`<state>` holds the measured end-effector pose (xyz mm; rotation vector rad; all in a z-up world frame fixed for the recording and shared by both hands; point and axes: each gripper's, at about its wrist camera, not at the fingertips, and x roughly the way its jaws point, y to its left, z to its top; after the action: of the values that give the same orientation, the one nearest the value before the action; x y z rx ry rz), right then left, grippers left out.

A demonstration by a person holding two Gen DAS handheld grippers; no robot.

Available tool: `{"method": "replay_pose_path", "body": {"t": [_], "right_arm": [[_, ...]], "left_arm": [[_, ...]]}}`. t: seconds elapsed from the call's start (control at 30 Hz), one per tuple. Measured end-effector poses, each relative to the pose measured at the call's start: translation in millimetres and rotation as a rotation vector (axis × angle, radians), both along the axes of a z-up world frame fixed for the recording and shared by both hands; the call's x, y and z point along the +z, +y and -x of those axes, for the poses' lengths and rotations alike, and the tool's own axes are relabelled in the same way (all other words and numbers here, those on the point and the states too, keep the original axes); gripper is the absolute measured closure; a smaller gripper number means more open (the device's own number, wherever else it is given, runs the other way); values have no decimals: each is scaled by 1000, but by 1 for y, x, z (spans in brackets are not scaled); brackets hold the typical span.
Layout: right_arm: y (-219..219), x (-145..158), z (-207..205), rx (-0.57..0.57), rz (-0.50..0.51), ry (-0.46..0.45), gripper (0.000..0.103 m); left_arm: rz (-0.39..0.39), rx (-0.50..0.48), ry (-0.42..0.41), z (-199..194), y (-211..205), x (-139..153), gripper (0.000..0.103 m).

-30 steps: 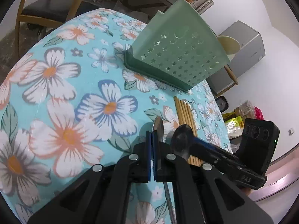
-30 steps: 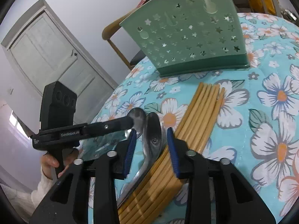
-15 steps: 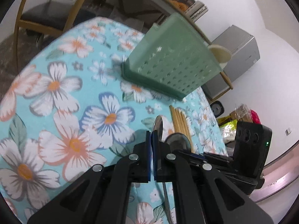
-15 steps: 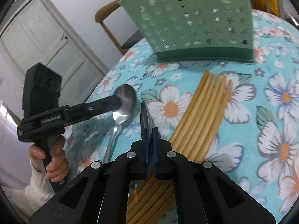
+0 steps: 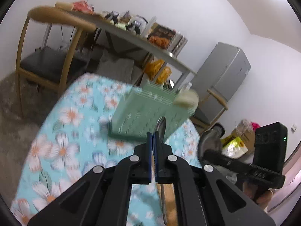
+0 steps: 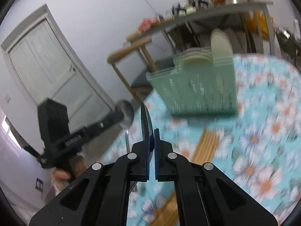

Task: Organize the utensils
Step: 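Grasp a metal spoon with the left tool while the right tool grasps another spoon, then lower the spoon into the holder with the left tool while the right tool drops its spoon in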

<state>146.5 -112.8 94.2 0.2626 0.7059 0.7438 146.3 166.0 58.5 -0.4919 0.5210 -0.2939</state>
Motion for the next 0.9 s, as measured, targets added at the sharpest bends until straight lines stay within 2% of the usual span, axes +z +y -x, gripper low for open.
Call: {"method": "replay_pose_path", "body": {"t": [0.1, 0.17, 0.27, 0.37, 0.47, 0.6, 0.67, 0.77, 0.9], "right_arm": [[0, 43, -19, -47, -9, -83, 101], [2, 63, -37, -61, -22, -123, 101], [8, 88, -63, -93, -7, -182, 101], [16, 101, -89, -109, 2, -216, 101], [24, 103, -113, -136, 51, -247, 101], [28, 85, -140, -158, 112, -246, 101], [31, 78, -153, -176, 128, -249, 101], [38, 72, -156, -245, 226, -347, 101], [47, 57, -156, -262, 317, -427, 101]], "left_arm": [[-4, 22, -56, -11, 4, 33, 102], [-37, 47, -108, -22, 2, 61, 102], [-41, 72, -160, -43, 5, 89, 102], [-39, 91, -184, -65, 9, 105, 102], [-79, 117, -216, -92, 6, 117, 102], [-143, 138, -222, -122, -2, 114, 102], [-146, 128, -214, -138, -6, 103, 102], [-119, 119, -211, -153, -8, 90, 102], [-154, 141, -183, -169, -15, 65, 102]]}}
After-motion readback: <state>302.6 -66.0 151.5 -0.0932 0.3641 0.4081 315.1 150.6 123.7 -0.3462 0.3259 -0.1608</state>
